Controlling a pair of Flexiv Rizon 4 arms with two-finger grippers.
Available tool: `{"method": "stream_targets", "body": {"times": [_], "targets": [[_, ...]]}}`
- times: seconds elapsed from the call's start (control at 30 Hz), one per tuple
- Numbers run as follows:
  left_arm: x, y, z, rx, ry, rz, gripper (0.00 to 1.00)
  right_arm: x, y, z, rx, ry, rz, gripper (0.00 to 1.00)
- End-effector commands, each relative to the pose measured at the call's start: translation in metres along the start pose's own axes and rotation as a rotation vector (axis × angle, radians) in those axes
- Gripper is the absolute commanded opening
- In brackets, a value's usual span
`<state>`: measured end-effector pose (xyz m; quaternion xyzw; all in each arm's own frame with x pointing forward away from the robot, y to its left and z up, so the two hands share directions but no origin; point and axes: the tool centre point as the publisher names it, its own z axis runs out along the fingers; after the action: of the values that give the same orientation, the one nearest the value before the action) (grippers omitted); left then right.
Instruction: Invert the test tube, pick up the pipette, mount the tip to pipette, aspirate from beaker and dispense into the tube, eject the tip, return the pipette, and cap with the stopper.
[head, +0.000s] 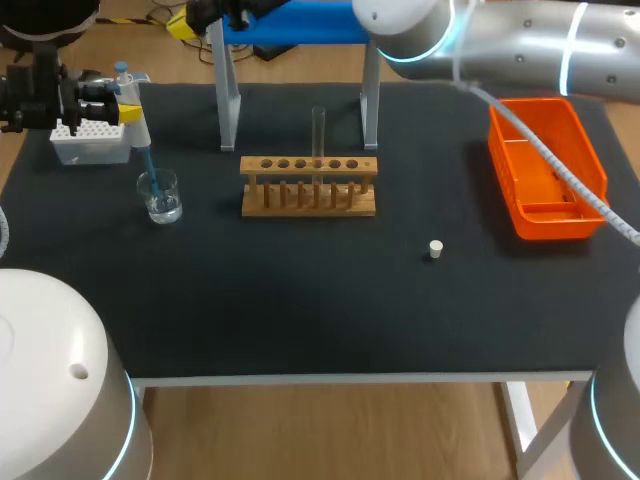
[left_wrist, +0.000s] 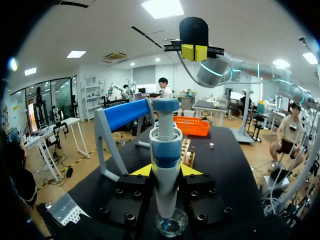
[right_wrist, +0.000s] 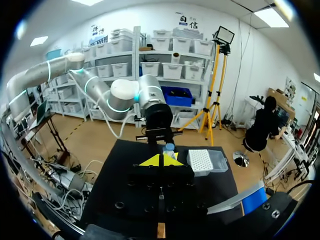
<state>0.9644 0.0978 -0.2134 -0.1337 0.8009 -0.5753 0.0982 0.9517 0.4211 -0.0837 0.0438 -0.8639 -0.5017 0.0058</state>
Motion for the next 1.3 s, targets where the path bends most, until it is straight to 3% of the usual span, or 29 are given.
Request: {"method": "stream_targets", "body": {"times": [0.03,0.7,1.3], "targets": [[0.000,0.000,0.001,0.000,-0.003,0.002,0.00,-0.004,0.005,0.015,0.040,0.005,0.031,0.00],[0.000,0.000,0.001,0.000,-0.003,0.002,0.00,-0.011,0.009,0.064,0.065,0.007,0.091,0.00],[0.000,0.000,0.001,0.000,-0.003,0.002,0.00,-0.016,0.012,0.092,0.091,0.015,0.099,0.00]]}}
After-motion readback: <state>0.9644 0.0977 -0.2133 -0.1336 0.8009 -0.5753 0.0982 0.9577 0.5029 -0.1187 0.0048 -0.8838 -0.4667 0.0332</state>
